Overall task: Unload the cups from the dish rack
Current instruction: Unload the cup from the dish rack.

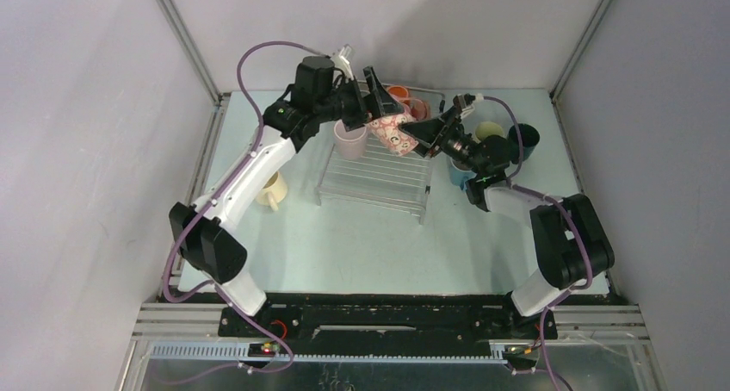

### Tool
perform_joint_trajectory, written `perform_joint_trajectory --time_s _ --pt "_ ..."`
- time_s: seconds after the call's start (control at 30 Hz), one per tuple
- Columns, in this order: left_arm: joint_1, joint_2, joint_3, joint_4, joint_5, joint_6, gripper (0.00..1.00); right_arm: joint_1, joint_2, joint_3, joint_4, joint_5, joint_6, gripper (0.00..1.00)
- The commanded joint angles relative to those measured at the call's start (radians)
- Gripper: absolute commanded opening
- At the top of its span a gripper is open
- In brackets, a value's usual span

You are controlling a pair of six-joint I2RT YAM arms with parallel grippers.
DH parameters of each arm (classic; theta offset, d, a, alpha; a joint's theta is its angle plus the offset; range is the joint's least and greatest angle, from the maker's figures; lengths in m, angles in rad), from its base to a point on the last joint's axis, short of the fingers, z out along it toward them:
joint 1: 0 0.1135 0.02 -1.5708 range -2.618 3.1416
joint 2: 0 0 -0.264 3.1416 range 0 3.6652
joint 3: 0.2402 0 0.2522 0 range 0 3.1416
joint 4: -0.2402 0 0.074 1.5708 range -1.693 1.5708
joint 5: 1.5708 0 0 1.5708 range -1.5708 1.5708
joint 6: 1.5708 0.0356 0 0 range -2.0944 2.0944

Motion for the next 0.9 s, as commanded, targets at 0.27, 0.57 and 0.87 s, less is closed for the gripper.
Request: perform_joint_trajectory --time_s 0.27,0.57,0.87 --pt "0.014 -0.118 -0.151 0.384 0.127 -0.230 0.11 0.013 0.017 0.057 0.151 0.031 0.100 0.52" --pt "0.023 -0.151 -0.289 0.592 0.176 -0.370 0.20 0.013 0.006 0.062 0.165 0.038 0.124 0.00" --pt "0.060 -0.202 -0.430 0.853 0.222 -0.560 0.86 0.003 -0.028 0.062 0.200 0.065 0.157 0.00"
